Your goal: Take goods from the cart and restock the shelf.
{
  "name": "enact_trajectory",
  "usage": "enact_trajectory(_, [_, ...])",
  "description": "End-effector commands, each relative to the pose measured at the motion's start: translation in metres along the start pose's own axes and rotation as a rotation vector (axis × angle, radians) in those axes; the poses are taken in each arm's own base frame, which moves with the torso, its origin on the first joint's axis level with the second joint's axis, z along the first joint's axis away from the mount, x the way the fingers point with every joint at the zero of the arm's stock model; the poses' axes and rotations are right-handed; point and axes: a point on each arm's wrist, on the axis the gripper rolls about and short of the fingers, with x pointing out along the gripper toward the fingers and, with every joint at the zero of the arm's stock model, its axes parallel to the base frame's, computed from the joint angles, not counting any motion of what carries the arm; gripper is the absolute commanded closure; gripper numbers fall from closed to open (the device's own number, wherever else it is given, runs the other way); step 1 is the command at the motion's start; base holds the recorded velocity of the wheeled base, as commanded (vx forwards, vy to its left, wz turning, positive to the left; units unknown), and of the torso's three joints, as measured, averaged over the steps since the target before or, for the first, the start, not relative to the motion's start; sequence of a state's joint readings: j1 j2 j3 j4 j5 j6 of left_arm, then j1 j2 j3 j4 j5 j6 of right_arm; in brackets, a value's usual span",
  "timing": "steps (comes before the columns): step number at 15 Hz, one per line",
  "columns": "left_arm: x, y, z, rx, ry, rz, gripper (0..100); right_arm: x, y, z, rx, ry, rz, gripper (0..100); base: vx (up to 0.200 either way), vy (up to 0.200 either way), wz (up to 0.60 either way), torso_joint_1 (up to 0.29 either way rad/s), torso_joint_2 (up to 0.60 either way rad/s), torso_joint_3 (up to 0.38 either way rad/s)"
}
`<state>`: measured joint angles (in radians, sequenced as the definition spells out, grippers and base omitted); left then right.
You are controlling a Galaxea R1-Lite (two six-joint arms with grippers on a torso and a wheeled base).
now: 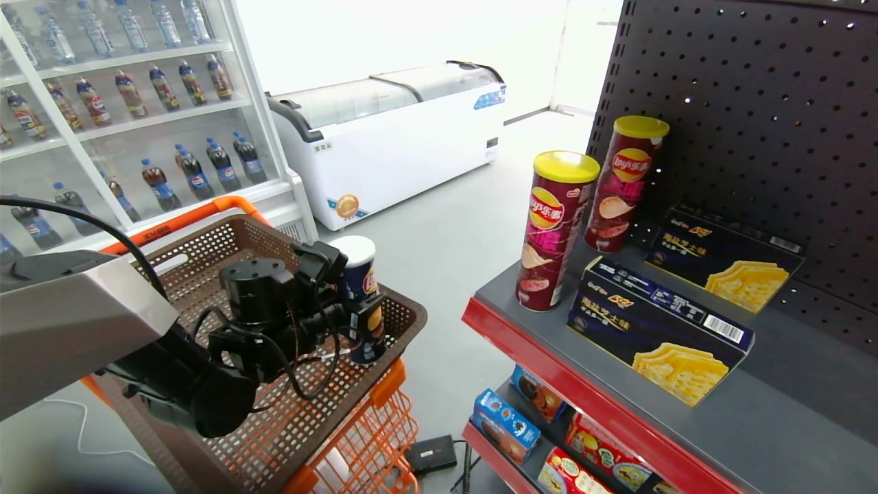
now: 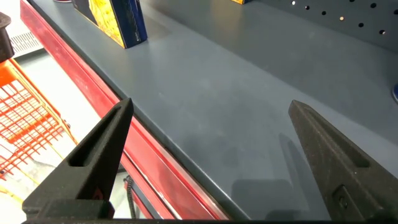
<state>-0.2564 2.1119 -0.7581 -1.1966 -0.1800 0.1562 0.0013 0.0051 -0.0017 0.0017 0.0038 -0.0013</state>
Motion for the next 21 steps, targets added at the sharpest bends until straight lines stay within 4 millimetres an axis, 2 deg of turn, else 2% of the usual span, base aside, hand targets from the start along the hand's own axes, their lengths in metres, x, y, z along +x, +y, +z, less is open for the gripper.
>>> enact_trajectory(1, [0.001,-0.002,0.003,0.003,-0.011,-0.007,100,0.000,0.000,0.000,0.000,0.001,0.001,0,0.000,0.000,0.00,0.000,0.00,0.000])
enact_trajectory(3, [0.003,-0.008,0.016,0.022,-0.057,-0.021,100,0.000,0.000,0.000,0.000,0.001,0.001,0,0.000,0.000,0.00,0.000,0.00,0.000])
enact_trajectory(6, [-0.005,-0.011,0.040,0.045,-0.124,-0.030,100,0.000,0.000,0.000,0.000,0.001,0.001,0,0.000,0.000,0.00,0.000,0.00,0.000])
enact_trajectory(7, [-0.011,-0.016,0.055,0.049,-0.155,-0.040,100,0.000,0.000,0.000,0.000,0.001,0.001,0,0.000,0.000,0.00,0.000,0.00,0.000])
enact_trajectory(8, [-0.014,-0.016,0.060,0.050,-0.160,-0.043,100,0.000,0.000,0.000,0.000,0.001,0.001,0,0.000,0.000,0.00,0.000,0.00,0.000])
enact_trajectory(11, [-0.039,-0.027,0.095,0.058,-0.208,-0.080,100,0.000,0.000,0.000,0.000,0.001,0.001,0,0.000,0.000,0.00,0.000,0.00,0.000])
enact_trajectory(15, [-0.076,-0.032,0.120,0.059,-0.216,-0.230,100,0.000,0.000,0.000,0.000,0.001,0.001,0,0.000,0.000,0.00,0.000,0.00,0.000])
enact_trajectory(19, [-0.108,-0.056,0.149,-0.046,-0.296,-0.328,100,0.000,0.000,0.000,0.000,0.001,0.001,0,0.000,0.000,0.00,0.000,0.00,0.000])
enact_trajectory(21, [-0.134,-0.079,0.160,-0.109,-0.297,-0.436,100,0.000,0.000,0.000,0.000,0.001,0.001,0,0.000,0.000,0.00,0.000,0.00,0.000])
